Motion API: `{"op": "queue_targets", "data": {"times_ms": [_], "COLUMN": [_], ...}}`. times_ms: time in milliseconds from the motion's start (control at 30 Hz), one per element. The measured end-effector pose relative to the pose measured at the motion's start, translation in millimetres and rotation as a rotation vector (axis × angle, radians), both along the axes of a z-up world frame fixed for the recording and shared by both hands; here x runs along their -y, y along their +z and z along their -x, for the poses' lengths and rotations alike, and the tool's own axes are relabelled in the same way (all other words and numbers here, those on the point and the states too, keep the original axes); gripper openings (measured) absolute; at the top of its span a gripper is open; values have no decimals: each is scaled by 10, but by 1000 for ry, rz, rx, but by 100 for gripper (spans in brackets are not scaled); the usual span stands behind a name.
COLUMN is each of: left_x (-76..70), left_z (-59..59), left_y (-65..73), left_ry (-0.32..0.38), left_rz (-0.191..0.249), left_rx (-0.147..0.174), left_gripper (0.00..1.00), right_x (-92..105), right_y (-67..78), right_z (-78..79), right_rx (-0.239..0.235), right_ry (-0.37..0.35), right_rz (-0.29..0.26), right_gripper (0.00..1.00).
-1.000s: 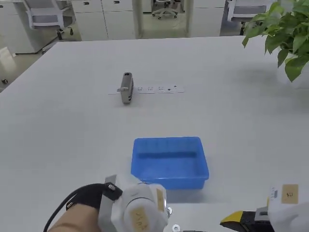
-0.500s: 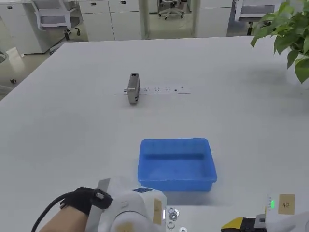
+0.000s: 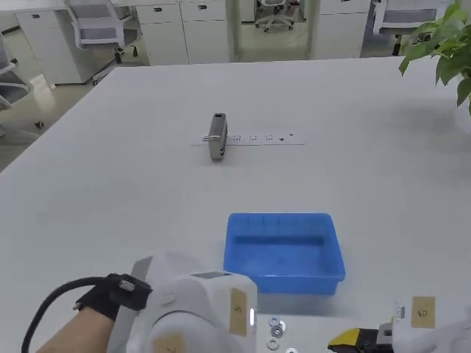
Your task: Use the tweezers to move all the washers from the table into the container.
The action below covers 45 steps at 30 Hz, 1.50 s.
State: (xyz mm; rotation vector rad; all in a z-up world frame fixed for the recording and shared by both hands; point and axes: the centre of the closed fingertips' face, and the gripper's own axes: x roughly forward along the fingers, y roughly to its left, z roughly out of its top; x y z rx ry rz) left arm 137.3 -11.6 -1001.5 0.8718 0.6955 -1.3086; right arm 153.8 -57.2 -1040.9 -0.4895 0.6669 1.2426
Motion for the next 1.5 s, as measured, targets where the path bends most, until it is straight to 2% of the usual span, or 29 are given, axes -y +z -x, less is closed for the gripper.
{"op": "queue_targets", "data": {"times_ms": [267,400,600,1033,1267,1500], "left_x": [184,237,286,347,353,323], "left_z": [21,27,33,59,69,65], "left_y": [124,146,167,238,281,375], "left_ry": [-39,-57,-77,-103,-109,-113], "left_rz": [16,18,25,31,29,22], "left_rx": [5,6,-1,-5,0,5], "left_gripper": [0,0,0,0,0,0], "right_x": [-209,-266,-333,-301,-327,-409], "right_y": [-28,-77,-148,-297,-265,-170], "right_z": [3,37,88,123,123,118], "right_rx": [18,61,50,36,54,46], "right_ry": [88,170,212,258,274,264], "right_rz": [-19,19,30,67,52,-4], "right_gripper": [25,23,18,6,5,4]}}
